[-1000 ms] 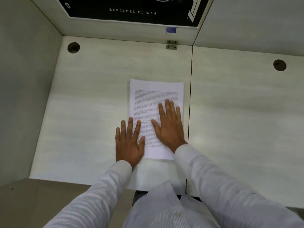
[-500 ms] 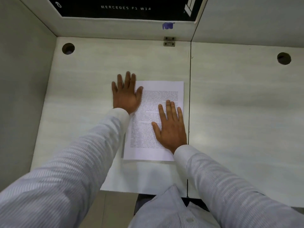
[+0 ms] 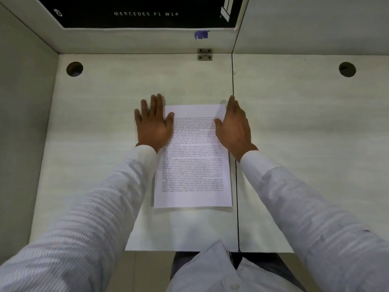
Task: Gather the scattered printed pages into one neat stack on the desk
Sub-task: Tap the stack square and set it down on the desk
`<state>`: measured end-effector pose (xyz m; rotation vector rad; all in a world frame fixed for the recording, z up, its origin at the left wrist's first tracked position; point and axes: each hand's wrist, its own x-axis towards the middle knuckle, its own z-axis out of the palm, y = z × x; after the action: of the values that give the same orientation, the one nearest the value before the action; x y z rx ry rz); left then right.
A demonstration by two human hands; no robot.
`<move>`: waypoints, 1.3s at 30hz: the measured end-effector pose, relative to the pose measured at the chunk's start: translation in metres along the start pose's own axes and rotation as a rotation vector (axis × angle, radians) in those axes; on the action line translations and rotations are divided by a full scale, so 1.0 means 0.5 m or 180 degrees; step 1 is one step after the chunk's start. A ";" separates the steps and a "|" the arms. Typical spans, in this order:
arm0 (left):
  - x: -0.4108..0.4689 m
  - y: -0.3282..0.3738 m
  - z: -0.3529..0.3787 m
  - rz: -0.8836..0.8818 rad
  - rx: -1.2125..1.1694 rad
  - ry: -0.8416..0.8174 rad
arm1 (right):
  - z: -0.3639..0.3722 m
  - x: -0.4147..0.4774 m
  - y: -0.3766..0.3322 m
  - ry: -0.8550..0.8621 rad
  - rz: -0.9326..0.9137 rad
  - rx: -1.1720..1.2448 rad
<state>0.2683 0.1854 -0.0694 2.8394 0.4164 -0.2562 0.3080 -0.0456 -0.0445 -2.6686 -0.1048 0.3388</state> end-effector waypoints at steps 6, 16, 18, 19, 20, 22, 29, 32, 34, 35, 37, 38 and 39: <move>-0.004 0.054 -0.019 -0.0416 -0.0772 0.0161 | -0.002 0.008 -0.029 0.0018 0.0148 0.0329; -0.217 0.030 -0.004 -0.0786 -0.1473 0.0017 | -0.005 -0.296 0.053 -0.0384 0.0104 0.0631; -0.305 0.036 0.006 -0.0866 -0.1437 -0.0032 | -0.008 -0.381 0.063 -0.0743 0.0247 0.0718; -0.345 0.039 0.008 -0.0922 -0.1472 -0.0057 | -0.005 -0.413 0.069 -0.0925 0.0313 0.0707; -0.380 0.043 0.008 -0.1008 -0.1525 -0.0071 | 0.000 -0.435 0.075 -0.1050 0.0352 0.0627; -0.429 0.046 0.004 -0.1226 -0.1608 -0.0070 | 0.016 -0.455 0.083 -0.1125 0.0385 0.0395; -0.427 0.042 -0.020 -0.1550 -0.1478 -0.0083 | 0.033 -0.448 0.078 -0.0859 0.0130 0.0070; -0.423 0.039 -0.035 -0.1550 -0.1420 -0.0105 | 0.044 -0.445 0.085 -0.0735 0.0038 0.0029; -0.426 0.039 -0.039 -0.1524 -0.1362 -0.0131 | 0.052 -0.443 0.090 -0.0648 -0.0046 -0.0040; -0.428 0.041 -0.040 -0.1519 -0.1327 -0.0138 | 0.052 -0.443 0.092 -0.0615 -0.0062 -0.0046; -0.431 0.044 -0.041 -0.1529 -0.1291 -0.0151 | 0.051 -0.441 0.097 -0.0579 -0.0061 0.0001; -0.432 0.047 -0.040 -0.1539 -0.1277 -0.0145 | 0.050 -0.440 0.099 -0.0545 -0.0083 0.0026; -0.432 0.048 -0.039 -0.1541 -0.1259 -0.0131 | 0.050 -0.440 0.101 -0.0520 -0.0097 0.0054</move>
<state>0.0743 0.1131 -0.0001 2.3105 1.0204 -0.2837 0.0899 -0.1088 -0.0400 -2.6163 -0.1918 0.5451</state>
